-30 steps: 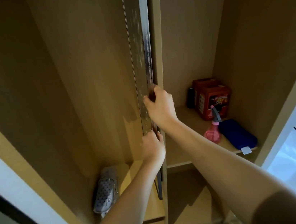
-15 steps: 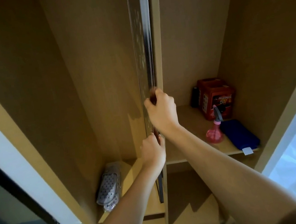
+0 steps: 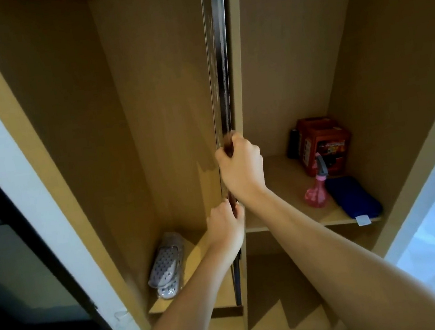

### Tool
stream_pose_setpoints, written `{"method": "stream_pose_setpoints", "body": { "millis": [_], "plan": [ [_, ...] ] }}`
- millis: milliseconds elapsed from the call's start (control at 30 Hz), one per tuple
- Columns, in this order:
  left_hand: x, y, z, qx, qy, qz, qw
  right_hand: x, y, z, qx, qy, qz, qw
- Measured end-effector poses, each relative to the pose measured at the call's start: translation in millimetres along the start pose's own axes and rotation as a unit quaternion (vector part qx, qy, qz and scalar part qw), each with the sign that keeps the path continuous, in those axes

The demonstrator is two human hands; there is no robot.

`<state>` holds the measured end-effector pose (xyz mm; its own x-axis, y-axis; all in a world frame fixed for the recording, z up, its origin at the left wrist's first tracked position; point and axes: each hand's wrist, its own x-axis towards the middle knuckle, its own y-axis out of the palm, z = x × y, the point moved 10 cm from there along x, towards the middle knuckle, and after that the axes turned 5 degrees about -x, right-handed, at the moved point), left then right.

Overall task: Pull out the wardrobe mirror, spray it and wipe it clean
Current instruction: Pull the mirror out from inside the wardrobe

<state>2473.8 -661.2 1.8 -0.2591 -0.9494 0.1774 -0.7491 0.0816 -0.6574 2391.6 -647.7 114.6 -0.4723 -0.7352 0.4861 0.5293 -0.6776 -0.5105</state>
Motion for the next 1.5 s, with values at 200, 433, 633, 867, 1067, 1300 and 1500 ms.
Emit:
{"method": "stream_pose_setpoints", "body": {
  "millis": [200, 433, 633, 867, 1067, 1300, 1500],
  "plan": [
    [-26, -7, -2, 0.015, 0.008, 0.003, 1.0, -26, -10, 9, 0.014, 0.013, 0.002, 1.0],
    [-52, -16, -3, 0.022, 0.018, -0.009, 1.0, -50, -21, 17, 0.016, 0.021, -0.008, 1.0],
    [-73, -20, -4, 0.021, 0.011, -0.008, 1.0, -67, -29, 21, 0.014, 0.017, -0.002, 1.0],
    [-86, -17, -3, 0.007, -0.002, -0.003, 1.0, -76, -32, 20, 0.023, 0.011, 0.028, 0.999],
    [-89, -15, -10, 0.014, -0.007, -0.017, 1.0, -74, -38, 19, 0.031, 0.007, 0.054, 0.998],
    [-91, -3, -23, 0.015, -0.016, -0.045, 0.999, -69, -50, 5, 0.05, -0.001, 0.07, 0.996],
    [-93, 12, -33, 0.014, -0.036, -0.067, 0.997, -63, -57, -8, 0.086, -0.014, 0.096, 0.992]
  ]
}}
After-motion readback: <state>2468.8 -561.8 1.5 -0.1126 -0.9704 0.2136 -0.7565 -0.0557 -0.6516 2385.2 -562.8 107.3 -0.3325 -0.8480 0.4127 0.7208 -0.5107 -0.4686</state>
